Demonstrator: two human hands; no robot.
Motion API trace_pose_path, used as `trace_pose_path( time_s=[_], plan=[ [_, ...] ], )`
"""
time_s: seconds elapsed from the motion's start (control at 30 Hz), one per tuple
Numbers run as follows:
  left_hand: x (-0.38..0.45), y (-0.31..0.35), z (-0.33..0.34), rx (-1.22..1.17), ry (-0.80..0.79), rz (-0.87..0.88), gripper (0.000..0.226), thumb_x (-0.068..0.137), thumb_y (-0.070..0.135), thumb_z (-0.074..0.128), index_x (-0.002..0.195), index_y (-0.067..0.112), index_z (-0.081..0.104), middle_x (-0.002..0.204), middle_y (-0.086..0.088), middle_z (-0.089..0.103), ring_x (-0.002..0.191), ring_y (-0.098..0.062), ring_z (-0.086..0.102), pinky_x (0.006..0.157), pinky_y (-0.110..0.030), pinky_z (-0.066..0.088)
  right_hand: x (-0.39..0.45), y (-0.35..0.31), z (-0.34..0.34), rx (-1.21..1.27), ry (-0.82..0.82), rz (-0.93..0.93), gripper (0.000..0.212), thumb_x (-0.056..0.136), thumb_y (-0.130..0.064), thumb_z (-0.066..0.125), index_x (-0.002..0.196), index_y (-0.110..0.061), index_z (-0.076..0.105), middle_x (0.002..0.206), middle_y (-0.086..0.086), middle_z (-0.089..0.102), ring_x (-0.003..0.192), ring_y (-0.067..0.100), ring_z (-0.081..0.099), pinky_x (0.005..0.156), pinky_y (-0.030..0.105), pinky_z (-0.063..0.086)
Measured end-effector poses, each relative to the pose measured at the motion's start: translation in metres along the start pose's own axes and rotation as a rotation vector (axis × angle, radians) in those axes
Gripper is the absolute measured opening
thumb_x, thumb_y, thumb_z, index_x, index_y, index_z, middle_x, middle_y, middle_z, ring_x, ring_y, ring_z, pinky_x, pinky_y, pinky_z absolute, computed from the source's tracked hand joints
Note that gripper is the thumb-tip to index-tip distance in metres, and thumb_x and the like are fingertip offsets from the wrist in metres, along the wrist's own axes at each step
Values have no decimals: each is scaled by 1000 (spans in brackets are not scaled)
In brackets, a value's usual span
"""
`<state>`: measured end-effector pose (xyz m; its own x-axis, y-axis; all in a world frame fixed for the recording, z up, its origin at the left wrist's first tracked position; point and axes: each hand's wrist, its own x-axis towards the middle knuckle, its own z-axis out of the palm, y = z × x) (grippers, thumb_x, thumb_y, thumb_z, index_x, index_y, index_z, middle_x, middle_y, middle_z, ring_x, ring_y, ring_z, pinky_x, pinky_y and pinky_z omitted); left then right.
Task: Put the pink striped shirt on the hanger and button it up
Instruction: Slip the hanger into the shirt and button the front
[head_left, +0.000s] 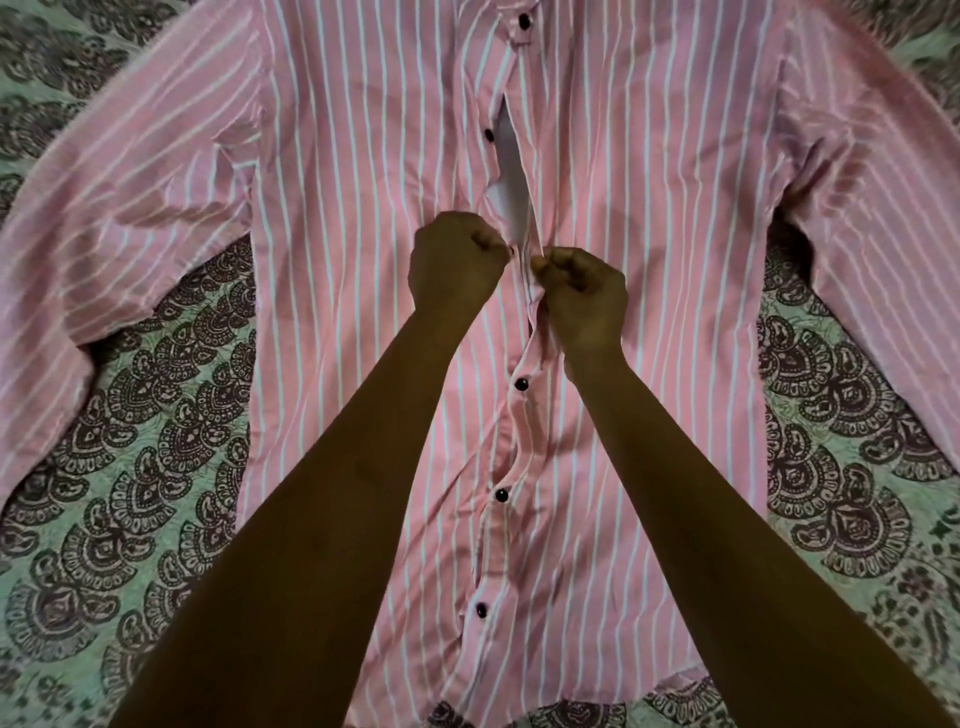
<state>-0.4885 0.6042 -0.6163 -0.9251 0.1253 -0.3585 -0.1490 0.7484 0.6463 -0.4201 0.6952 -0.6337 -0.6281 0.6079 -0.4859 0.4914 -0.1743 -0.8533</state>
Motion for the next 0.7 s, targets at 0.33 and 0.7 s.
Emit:
trace_pose_path(
  time_s=[0.33, 0.7],
  plan=[
    [-8, 14, 0, 19, 48, -47, 10, 76, 22, 65, 76, 14, 71, 86, -2, 71, 83, -19, 66, 75, -27, 51, -9, -6, 3, 78, 9, -36, 10, 81, 2, 64, 90, 1, 70, 70, -10, 65, 67, -3, 62, 79, 20, 52],
    [-13, 16, -8, -242, -82, -115, 24, 59, 21, 59, 71, 5, 72, 71, -17, 68, 75, -36, 66, 75, -48, 56, -8, -4, 5, -14, 17, -114, 16, 81, 2, 63, 95, 1, 71, 88, 6, 70, 80, 13, 64, 89, 31, 51]
  ],
)
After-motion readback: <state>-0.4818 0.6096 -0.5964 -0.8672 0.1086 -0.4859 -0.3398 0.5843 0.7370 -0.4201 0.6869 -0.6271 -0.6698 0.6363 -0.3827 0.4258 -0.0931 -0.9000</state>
